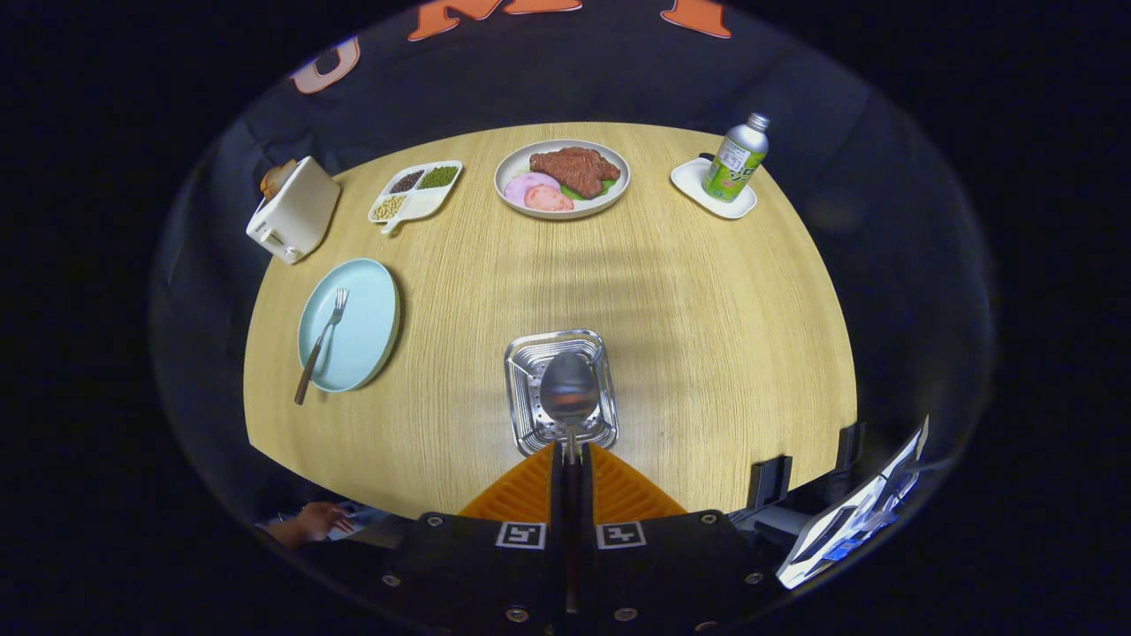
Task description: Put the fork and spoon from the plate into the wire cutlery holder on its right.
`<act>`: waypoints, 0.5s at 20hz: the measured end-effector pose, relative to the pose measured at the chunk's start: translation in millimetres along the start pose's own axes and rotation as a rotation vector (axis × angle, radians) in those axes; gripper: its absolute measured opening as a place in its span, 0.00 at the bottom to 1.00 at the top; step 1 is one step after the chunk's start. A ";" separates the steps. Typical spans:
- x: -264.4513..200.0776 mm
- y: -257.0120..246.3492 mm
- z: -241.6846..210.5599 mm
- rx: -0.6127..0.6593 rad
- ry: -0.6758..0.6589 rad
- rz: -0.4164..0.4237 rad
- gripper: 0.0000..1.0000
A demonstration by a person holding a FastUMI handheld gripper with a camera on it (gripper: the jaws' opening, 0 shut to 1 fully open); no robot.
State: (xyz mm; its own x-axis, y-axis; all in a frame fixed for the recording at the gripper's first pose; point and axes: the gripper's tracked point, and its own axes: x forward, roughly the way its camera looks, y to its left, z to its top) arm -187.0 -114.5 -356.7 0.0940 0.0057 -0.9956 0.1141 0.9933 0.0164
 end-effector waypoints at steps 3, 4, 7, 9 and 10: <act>8.9 -3.8 -4.5 -0.052 0.036 0.000 0.07; 10.4 -6.5 -2.5 -0.063 0.038 -0.005 0.07; 12.2 -5.3 7.0 -0.062 0.026 0.006 0.09; 10.4 -8.8 15.9 -0.072 0.001 0.004 0.11; 10.1 -9.9 20.2 -0.078 -0.009 -0.001 0.12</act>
State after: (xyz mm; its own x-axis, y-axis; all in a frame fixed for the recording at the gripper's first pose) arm -167.2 -126.6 -365.0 0.1024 0.0036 -0.9947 0.0371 0.9993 0.0074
